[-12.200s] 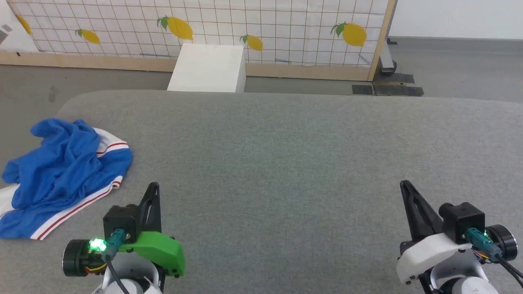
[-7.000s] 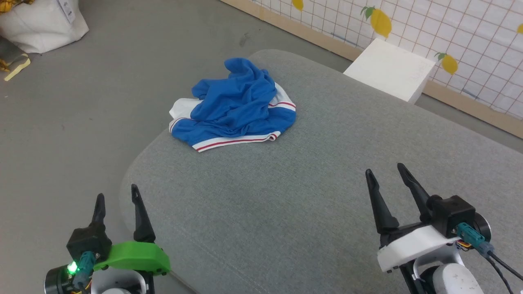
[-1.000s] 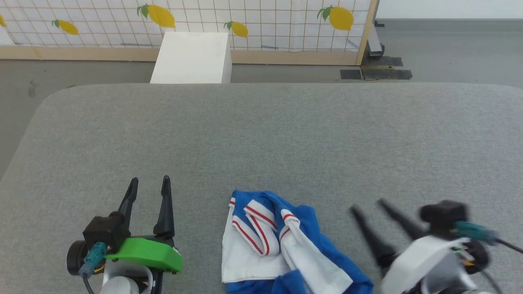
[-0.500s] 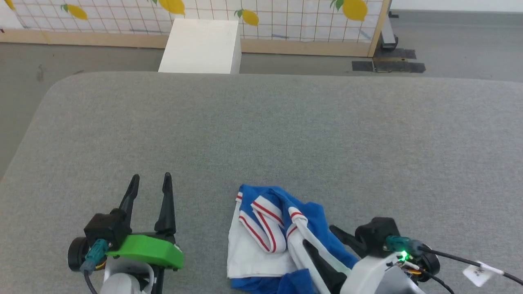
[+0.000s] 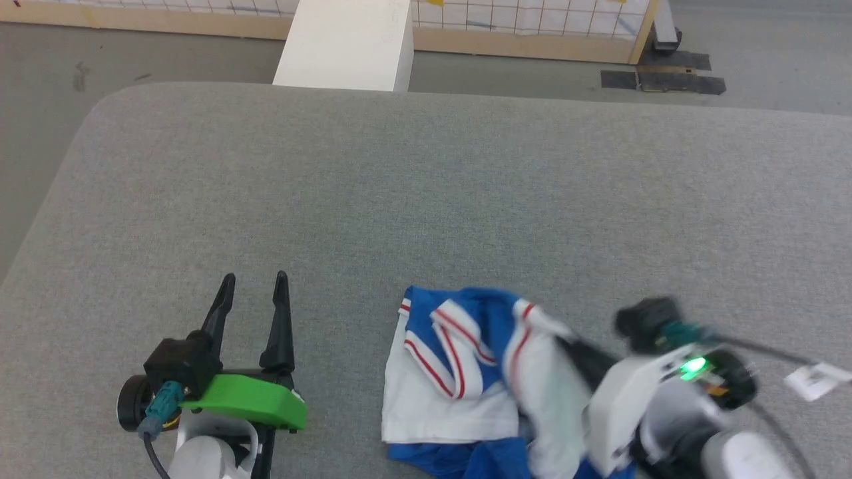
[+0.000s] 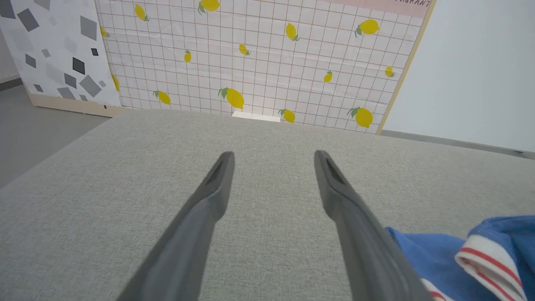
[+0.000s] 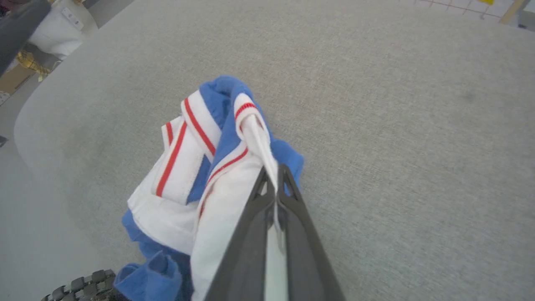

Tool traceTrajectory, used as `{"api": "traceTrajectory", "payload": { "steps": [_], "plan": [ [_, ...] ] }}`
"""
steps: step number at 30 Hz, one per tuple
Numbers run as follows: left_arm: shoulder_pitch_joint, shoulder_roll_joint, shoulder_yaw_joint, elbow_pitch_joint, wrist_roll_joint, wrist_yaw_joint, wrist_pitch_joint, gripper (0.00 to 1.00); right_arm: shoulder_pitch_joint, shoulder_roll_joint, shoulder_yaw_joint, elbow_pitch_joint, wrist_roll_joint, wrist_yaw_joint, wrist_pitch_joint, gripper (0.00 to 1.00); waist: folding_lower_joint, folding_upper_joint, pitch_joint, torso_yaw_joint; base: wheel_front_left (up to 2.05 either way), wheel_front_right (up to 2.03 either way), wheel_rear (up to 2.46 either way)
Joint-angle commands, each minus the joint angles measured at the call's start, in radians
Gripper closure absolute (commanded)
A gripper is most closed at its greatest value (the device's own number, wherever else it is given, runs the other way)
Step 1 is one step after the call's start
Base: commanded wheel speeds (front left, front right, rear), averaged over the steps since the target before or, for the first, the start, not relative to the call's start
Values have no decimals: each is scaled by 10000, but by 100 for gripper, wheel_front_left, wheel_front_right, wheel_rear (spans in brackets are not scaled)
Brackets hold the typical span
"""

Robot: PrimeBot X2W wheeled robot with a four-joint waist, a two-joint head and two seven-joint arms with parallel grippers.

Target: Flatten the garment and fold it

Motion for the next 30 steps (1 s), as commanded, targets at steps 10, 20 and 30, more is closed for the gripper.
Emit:
{"api": "traceTrajectory", "payload": {
  "steps": [10,20,30],
  "plan": [
    [-798,-50,-295,-160,-160,58,-38,0,-3270,-1584,-3840,1699,-852,-13,146,100,0,0,1033,328,0,0,0],
    [-1406,-51,-704,-160,-221,130,-38,0,-5747,-1879,-5011,5634,-1784,-13,-1102,100,0,0,1972,720,0,0,0],
    [-1060,-51,-859,187,-56,27,-38,0,-4579,-753,-5006,5631,-1614,-13,-4546,0,0,0,900,502,0,0,0]
  ]
}}
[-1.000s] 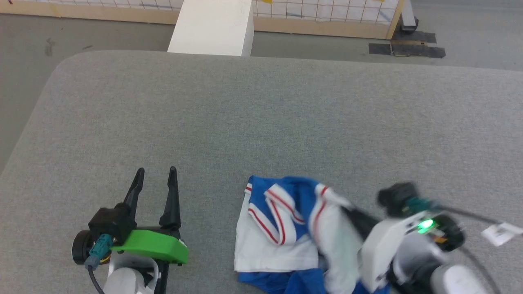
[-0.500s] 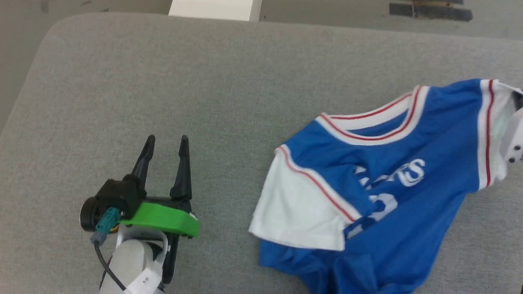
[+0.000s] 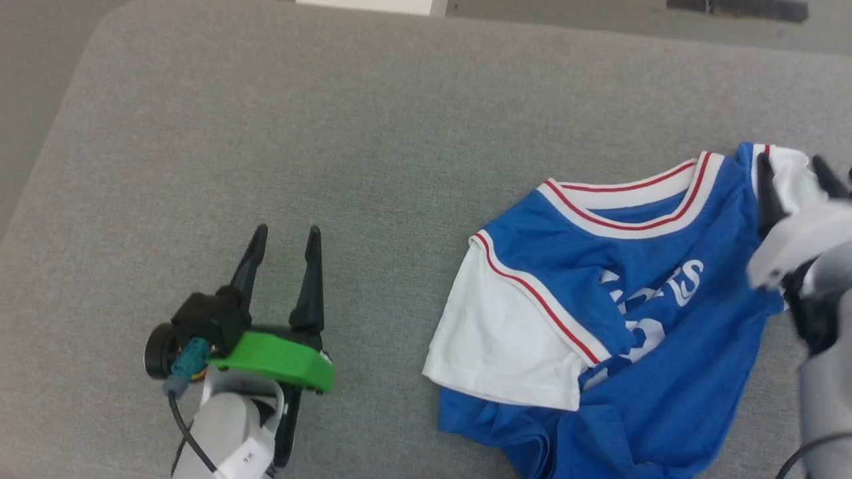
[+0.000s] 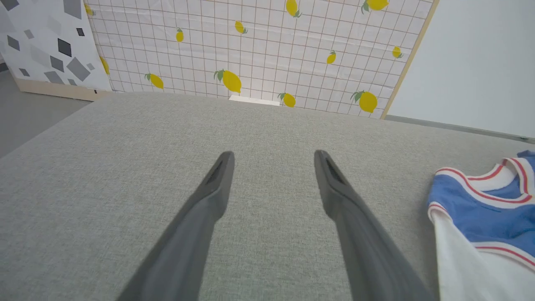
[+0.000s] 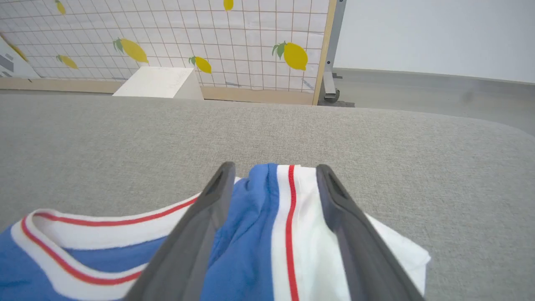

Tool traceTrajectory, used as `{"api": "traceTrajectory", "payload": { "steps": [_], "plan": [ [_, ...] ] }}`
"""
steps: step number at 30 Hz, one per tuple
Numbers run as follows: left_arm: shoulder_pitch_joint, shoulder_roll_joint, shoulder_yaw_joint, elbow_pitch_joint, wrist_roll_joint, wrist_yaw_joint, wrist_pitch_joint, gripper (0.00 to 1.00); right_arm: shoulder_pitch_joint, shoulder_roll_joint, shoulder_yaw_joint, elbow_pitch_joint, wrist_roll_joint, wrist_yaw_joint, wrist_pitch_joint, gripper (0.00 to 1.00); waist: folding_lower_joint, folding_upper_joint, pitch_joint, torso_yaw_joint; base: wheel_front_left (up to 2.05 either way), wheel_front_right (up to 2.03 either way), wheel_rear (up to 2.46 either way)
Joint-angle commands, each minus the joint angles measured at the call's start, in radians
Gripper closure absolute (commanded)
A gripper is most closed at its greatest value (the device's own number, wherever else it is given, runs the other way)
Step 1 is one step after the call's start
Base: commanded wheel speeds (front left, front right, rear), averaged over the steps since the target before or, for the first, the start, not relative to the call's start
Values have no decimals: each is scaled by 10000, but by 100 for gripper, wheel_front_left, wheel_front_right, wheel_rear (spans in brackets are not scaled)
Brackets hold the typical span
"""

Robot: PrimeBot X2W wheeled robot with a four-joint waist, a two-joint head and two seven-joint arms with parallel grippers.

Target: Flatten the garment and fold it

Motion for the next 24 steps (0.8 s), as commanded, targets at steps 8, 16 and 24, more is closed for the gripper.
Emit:
{"api": "traceTrajectory", "payload": {
  "steps": [8,16,24],
  "plan": [
    [877,-41,-531,420,123,-210,-38,0,3158,837,1183,-2167,378,-15,-2313,0,-1,-1,-1887,-738,0,0,0],
    [979,-41,-2075,1352,-324,-314,681,0,5052,1210,1756,-3759,612,-15,-2200,0,-1,-1,-2198,-1179,0,0,0],
    [613,-41,-2795,2598,-674,812,3461,0,5179,1229,2173,-4115,1064,-15,-1984,0,-1,-1,-2116,-1655,0,0,0]
  ]
}}
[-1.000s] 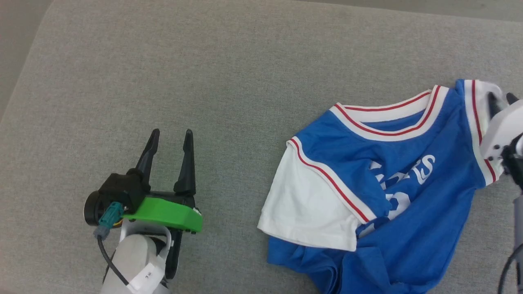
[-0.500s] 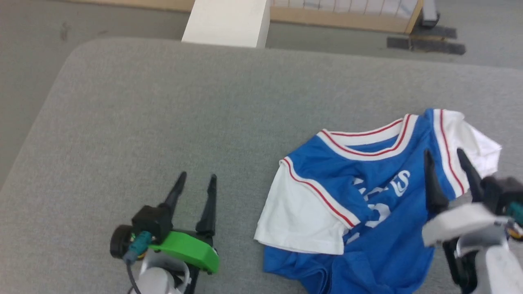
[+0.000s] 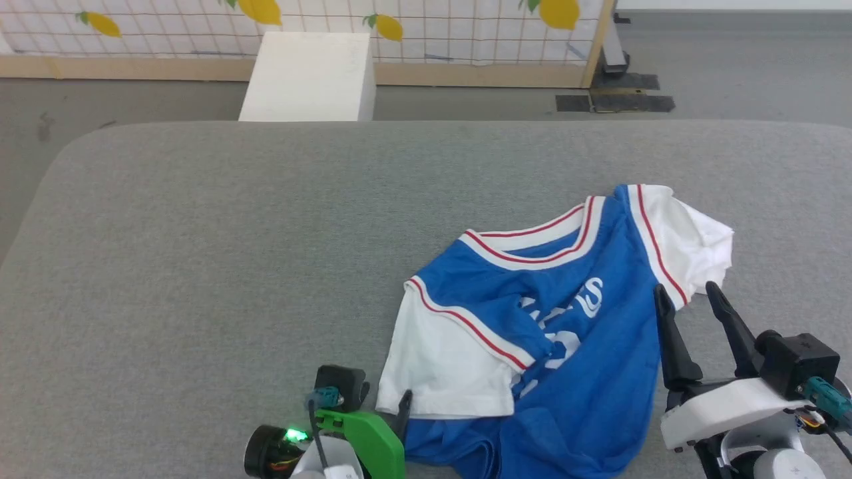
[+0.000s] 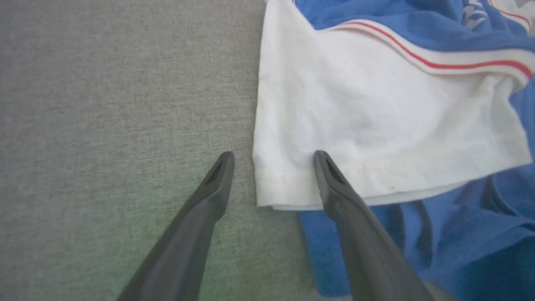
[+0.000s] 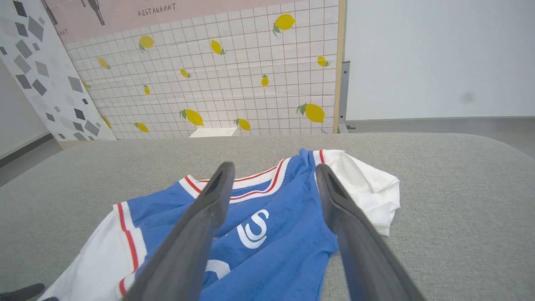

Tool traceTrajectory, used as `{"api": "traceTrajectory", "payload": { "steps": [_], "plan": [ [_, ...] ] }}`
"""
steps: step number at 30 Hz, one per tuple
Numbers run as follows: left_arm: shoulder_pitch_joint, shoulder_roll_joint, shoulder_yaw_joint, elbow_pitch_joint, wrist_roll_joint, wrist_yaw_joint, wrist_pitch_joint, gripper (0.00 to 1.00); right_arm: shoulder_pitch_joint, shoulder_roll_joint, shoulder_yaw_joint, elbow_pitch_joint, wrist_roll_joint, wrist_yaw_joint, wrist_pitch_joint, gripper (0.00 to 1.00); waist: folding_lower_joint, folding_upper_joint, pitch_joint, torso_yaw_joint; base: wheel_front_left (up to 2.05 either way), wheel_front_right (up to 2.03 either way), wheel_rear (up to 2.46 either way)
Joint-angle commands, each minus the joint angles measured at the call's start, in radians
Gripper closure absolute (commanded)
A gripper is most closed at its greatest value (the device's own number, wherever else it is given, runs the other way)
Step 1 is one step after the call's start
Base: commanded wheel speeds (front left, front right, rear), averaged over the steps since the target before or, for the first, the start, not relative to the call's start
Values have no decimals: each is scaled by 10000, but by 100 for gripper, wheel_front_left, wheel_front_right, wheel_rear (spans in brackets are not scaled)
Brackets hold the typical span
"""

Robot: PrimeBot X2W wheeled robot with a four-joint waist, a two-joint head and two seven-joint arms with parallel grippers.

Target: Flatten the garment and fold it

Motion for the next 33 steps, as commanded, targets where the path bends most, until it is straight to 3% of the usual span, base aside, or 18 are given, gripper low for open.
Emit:
{"api": "traceTrajectory", "payload": {
  "steps": [1,5,6,7,8,16,24,28,29,30,33],
  "plan": [
    [-220,-5,-6,120,16,224,354,0,34,17,56,-55,92,-15,25,0,0,0,34,-186,0,0,0],
    [-314,75,-10,404,34,598,1534,0,-17,18,212,-88,223,-15,-6,0,0,0,169,-307,0,0,0],
    [-335,125,-33,417,35,616,1784,31,-31,18,242,-91,252,-15,-23,0,0,0,203,-325,0,0,0],
    [-346,180,-64,408,47,606,1954,71,-38,19,271,-89,267,-15,-27,0,0,0,234,-339,0,0,0],
    [-345,231,-74,366,10,568,2117,100,-51,19,293,-84,316,-15,-37,0,0,0,268,-352,0,0,0],
    [-275,1170,290,-609,-65,548,2477,100,-145,19,296,-71,407,-15,-102,0,0,0,483,-313,0,0,0],
    [-673,2376,1633,-1632,-212,1137,2064,100,-372,20,255,-64,434,-15,-185,0,0,0,807,-237,0,0,0],
    [-903,2477,2157,-1444,-483,1339,1652,100,-478,20,292,3,420,-15,-217,0,0,0,928,-276,0,0,0],
    [-913,2409,2263,-1364,-619,1367,1581,9,-492,20,306,21,419,-15,-227,0,0,0,933,-292,0,0,0],
    [-905,2349,2352,-1286,-731,1394,1485,0,-500,20,324,42,420,-15,-236,0,0,0,927,-313,0,0,0],
    [-757,2059,2742,-1324,-1045,1654,841,0,-483,20,310,67,433,-15,-246,0,0,0,869,-343,0,0,0]
  ]
}}
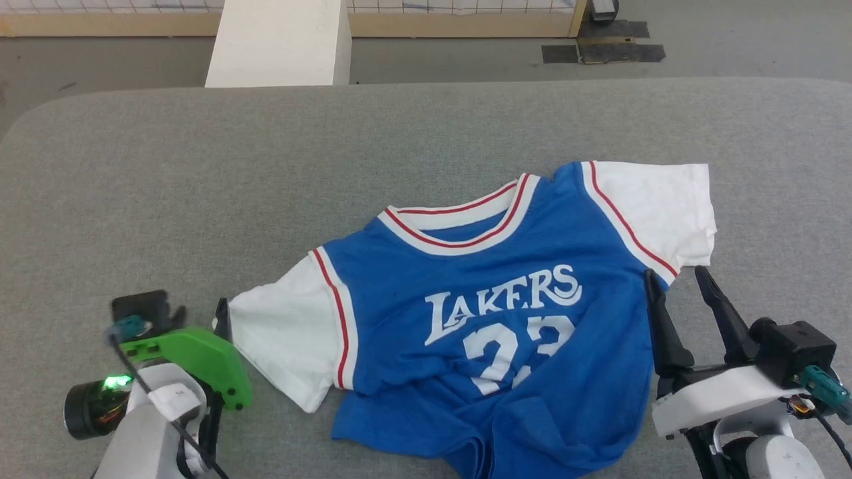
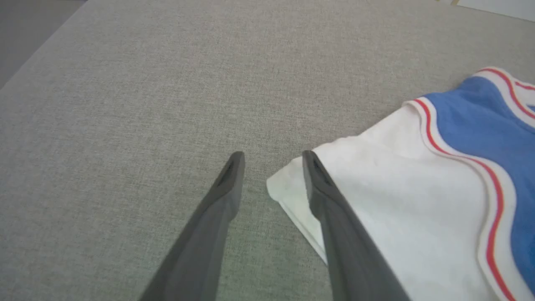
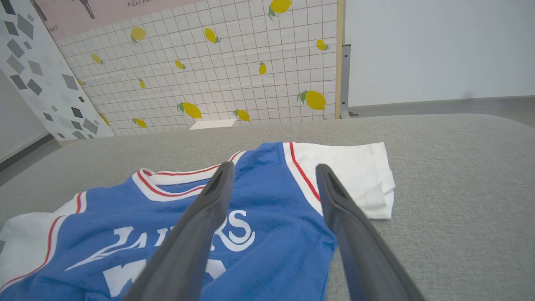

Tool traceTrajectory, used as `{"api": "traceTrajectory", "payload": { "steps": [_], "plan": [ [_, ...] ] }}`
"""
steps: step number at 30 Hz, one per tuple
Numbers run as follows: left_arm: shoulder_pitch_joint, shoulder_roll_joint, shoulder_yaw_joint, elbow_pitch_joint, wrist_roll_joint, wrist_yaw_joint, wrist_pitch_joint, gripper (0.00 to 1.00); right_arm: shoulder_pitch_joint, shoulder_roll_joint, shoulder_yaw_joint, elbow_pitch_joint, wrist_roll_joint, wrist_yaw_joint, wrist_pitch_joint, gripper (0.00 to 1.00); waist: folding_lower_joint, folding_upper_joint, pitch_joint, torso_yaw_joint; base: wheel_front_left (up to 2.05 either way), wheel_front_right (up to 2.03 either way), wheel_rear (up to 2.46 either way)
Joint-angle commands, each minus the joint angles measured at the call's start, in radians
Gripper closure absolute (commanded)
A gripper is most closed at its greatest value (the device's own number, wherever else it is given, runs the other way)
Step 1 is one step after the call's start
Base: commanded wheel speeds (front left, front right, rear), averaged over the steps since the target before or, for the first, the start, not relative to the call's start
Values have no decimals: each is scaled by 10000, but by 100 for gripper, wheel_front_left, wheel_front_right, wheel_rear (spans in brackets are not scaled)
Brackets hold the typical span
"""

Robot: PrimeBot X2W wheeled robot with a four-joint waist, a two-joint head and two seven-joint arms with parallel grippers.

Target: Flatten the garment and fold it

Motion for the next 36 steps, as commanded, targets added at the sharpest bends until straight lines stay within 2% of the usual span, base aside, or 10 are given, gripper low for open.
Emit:
{"api": "traceTrajectory", "payload": {
  "steps": [1,6,11,17,25,26,27,28,36],
  "plan": [
    [111,-197,244,-86,-220,212,-383,0,-131,18,-12,17,52,-15,-97,0,0,0,-48,-14,0,0,0],
    [634,-806,774,-453,-761,434,-1555,0,-66,18,-37,-26,71,-15,-89,0,0,0,-166,21,0,0,0],
    [661,-917,667,-175,-902,268,-1634,0,-148,18,83,-162,53,-15,-32,0,0,0,-77,9,0,0,0],
    [-21,-848,430,801,-1110,-30,-953,0,-292,18,226,-283,60,-15,-11,0,0,0,166,-171,0,0,0],
    [-696,-819,-114,1790,-1058,-100,285,0,-386,18,246,-241,154,-15,-89,0,0,0,348,-529,0,0,0],
    [-707,-817,-200,1811,-1027,-128,362,54,-395,18,224,-239,178,-15,-118,0,0,0,359,-561,0,0,0],
    [-706,-797,-258,1814,-976,-139,356,87,-401,18,212,-238,188,-15,-135,0,0,0,367,-583,0,0,0],
    [-677,-772,-324,1823,-910,-132,345,100,-407,18,206,-234,191,-15,-146,0,0,0,374,-603,0,0,0],
    [-596,-592,-187,1582,-667,137,-654,100,-727,18,-140,-161,-171,-15,-152,0,0,0,399,-441,0,0,0]
  ]
}}
